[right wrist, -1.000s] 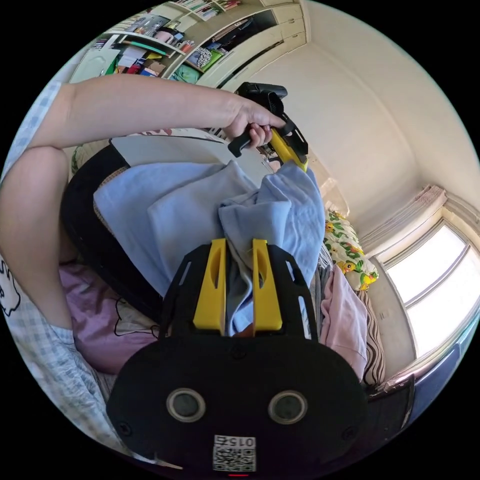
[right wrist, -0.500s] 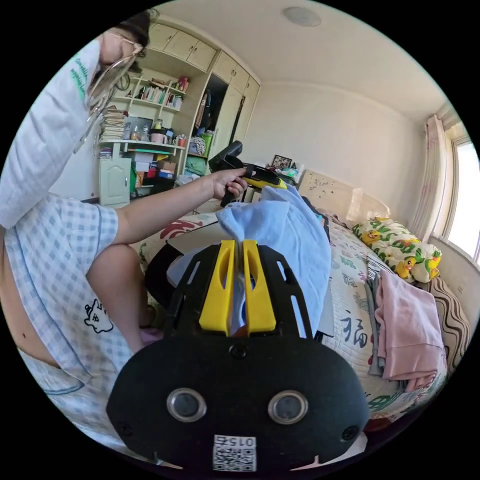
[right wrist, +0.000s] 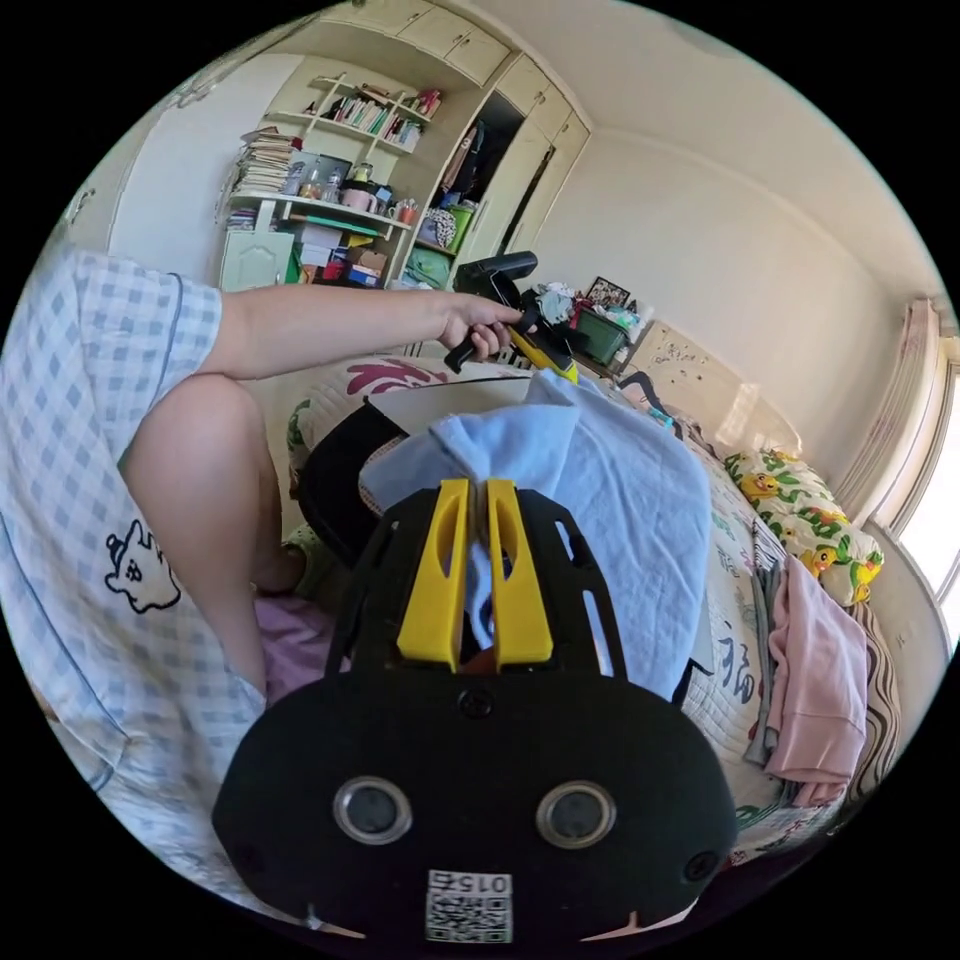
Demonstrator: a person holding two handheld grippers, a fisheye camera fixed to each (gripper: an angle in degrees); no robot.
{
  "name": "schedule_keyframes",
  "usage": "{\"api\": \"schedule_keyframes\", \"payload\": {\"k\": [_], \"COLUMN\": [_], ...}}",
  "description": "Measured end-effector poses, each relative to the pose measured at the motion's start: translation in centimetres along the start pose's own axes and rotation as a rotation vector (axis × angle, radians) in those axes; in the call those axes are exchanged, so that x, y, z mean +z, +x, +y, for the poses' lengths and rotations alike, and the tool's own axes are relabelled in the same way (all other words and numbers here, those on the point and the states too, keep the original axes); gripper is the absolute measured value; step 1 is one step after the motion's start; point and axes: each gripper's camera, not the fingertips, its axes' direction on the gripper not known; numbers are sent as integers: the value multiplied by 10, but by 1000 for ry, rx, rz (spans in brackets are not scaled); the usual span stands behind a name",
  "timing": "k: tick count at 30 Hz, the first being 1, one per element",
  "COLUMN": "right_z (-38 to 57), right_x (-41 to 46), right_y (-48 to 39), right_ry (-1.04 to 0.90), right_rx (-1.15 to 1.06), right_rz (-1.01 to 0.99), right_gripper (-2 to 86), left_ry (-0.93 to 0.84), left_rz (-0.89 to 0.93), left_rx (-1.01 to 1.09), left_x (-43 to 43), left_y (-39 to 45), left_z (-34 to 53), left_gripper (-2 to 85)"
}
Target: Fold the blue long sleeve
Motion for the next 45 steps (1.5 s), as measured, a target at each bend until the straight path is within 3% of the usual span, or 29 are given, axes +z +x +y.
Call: {"api": "schedule_keyframes", "payload": {"k": [4,8,13,19,22,26,28,33,41,45], "right_z": [-16,-32,-43,-72,-88,-116,-133,-171,-218,-237], "right_x": [-10,-13,32,-2,-39,-65,-54,2,106,110], "right_y": [3,4,11,32,79,171,218,337,421,440], "right_ry": [14,11,-162,-138,-68,-69,-109,-96,-295,-313], "right_rx": [-19,-65,-38,-77,-20,43,72,298,331,320], "right_rz": [-24,-235,-267,-319,-337,-70,-30,-229,-121,-88], "right_gripper": [32,19,26,60,70,12,-1,-7,-10,-10], "left_ry": [-30,-23,-61,-29,34,57,41,-110,-173,-182], "left_rz": [-18,4,-41,-61,-60,-17,-28,-110,-218,-146], "left_rx": [-13,-31,-40,-64,-55,49,144,370,249,185], "left_x": [4,-2,4,-5,-25,-37,-33,25,59,62], "left_y": [0,-2,-4,-3,4,38,68,144,93,69], "left_z": [-3,-4,-6,-10,-11,-19,-25,-41,-60,-63], "left_gripper": [48,48,47,66,85,94,80,74,3,-6]}}
